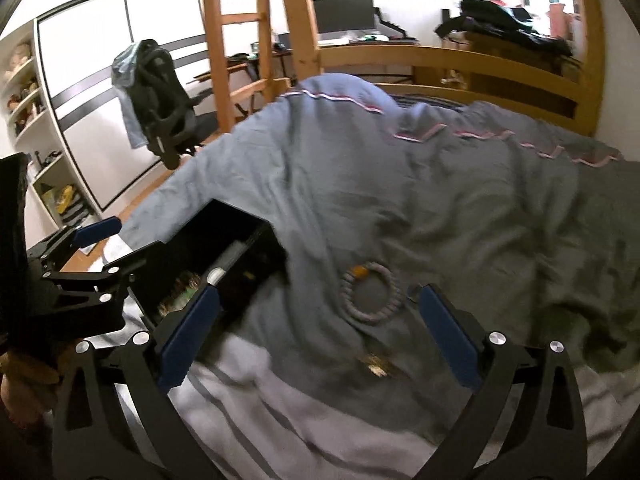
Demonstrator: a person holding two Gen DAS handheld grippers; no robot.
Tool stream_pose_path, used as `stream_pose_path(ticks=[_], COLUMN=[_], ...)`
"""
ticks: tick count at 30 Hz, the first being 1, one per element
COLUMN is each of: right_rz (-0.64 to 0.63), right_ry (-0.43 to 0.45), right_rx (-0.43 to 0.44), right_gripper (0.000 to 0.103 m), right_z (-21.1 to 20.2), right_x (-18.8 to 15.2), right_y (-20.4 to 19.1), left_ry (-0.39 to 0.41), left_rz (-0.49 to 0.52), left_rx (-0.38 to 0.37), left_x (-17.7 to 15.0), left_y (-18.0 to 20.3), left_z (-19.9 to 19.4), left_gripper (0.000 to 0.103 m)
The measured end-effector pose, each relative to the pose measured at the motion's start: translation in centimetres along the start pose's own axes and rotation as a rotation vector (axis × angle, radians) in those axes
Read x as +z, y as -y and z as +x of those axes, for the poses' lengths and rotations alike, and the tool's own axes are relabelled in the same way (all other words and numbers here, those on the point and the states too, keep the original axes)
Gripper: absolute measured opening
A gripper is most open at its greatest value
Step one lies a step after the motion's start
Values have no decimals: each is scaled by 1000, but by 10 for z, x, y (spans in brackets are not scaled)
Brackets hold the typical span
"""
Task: Organize jewelry
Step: 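Grasp the small gold piece with the left tool while the right tool grasps the dark ring, then lift the gold piece with the left tool while the right tool lifts the dark ring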
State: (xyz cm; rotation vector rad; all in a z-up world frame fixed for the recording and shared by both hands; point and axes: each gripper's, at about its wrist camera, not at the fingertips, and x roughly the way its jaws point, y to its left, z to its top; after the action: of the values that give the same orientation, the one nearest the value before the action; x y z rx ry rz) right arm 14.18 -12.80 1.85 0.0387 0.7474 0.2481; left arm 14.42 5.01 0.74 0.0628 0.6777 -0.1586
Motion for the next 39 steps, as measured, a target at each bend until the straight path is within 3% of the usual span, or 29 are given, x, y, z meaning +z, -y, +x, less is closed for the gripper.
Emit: stream_pose_path(ticks=[6, 11, 14, 16, 18, 21, 26, 30, 31, 34, 39], right_rz=[-34, 2, -1, -5, -4, -9, -23, -24, -21, -18, -7], right_ry=[-27, -90, -169, -215, -268, -328, -388, -391, -390, -384, -335], right_rx=[-111, -139, -135, -147, -140, -149, -166, -165, -163, -159, -129], right_gripper=[99, 95, 66, 51, 44, 44, 44, 33, 29, 20, 20], right_z=[-26, -20, -3, 9, 20, 35, 52, 56, 56, 55, 46], right_x=[-26, -49, -61, -70, -77, -87, -99, -98, -97, -96, -90], right_y=[34, 60, 65, 68, 69, 70, 74, 73, 73, 75, 72], left_ry=[-13, -36, -64, -84, -103, -159, -229, -259, -262, -287, -329], left_rz=[80, 176, 167, 175, 185, 165, 269, 322, 317, 276, 276], left_rx=[-118, -178, -227, -258, -297, -405, -493, -482, -474, -466, -394], left_x=[-14, -28, -31, -33, -35, -37, -48, -59, -59, -56, -52], left_y=[55, 94, 104, 108, 110, 116, 147, 158, 158, 150, 148], left_z=[15, 39, 55, 63, 74, 93, 118, 123, 123, 127, 120], left_gripper=[95, 95, 84, 68, 63, 53, 52, 34, 25, 13, 12])
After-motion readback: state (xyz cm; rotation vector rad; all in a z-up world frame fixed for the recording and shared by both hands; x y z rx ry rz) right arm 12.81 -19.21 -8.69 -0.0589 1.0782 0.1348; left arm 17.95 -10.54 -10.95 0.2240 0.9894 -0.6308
